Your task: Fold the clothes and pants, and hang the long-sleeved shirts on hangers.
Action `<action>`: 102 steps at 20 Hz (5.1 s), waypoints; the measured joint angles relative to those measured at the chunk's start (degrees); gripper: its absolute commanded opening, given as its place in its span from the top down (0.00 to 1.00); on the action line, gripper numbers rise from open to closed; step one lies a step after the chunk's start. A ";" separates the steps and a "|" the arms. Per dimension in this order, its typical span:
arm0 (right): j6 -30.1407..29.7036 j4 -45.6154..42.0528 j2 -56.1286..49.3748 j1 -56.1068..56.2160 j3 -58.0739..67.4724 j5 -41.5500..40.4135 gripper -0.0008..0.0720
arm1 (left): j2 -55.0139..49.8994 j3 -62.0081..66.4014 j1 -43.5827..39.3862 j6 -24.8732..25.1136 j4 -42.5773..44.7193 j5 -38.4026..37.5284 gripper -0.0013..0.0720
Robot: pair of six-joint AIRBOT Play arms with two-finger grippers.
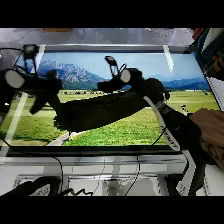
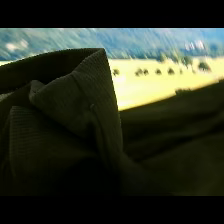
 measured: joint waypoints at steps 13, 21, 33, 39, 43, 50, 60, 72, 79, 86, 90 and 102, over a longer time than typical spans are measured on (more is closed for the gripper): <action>-0.04 -1.03 0.74 -9.92 0.00 11.52 0.96 | -15.78 -9.22 -29.64 11.10 1.31 12.87 0.42; -0.07 -1.38 0.74 -11.74 0.00 12.96 0.96 | -9.99 -9.38 -22.97 8.87 4.44 12.09 0.25; -0.07 -1.33 0.74 -13.33 0.00 14.62 0.96 | 0.87 -20.59 8.13 10.21 -5.62 6.99 0.26; -0.07 -1.27 0.74 -13.33 0.00 14.40 0.96 | -5.66 -26.51 16.81 15.41 -24.83 6.32 0.26; -0.07 -0.94 0.76 -13.33 0.00 14.40 0.96 | -12.09 -27.45 18.08 19.76 -37.22 6.29 0.43; -0.04 -0.81 0.74 -13.33 0.00 14.36 0.96 | -17.46 -27.71 16.79 28.48 -47.32 6.05 0.95; -4.98 -2.49 0.74 -14.91 0.00 16.57 0.96 | -14.36 -14.36 15.78 23.85 -36.00 -8.24 0.95; -5.84 -1.25 0.76 -15.72 0.00 17.53 0.96 | -3.65 13.75 13.03 5.01 7.08 -33.86 0.95; -5.88 -0.79 0.74 -15.72 0.00 17.29 0.96 | -3.34 15.08 6.03 2.60 14.36 -37.24 0.95; -5.90 0.24 0.74 -12.74 -0.98 13.27 0.96 | -3.34 20.15 -0.72 1.64 15.56 -29.14 0.95; -5.90 0.37 0.63 -8.85 -1.38 8.76 0.96 | -4.11 21.27 -3.06 -2.64 15.54 -20.79 0.95; -5.27 5.35 -3.37 5.01 -1.49 -16.81 0.96 | -8.17 21.64 -0.33 -8.20 18.43 -17.57 0.95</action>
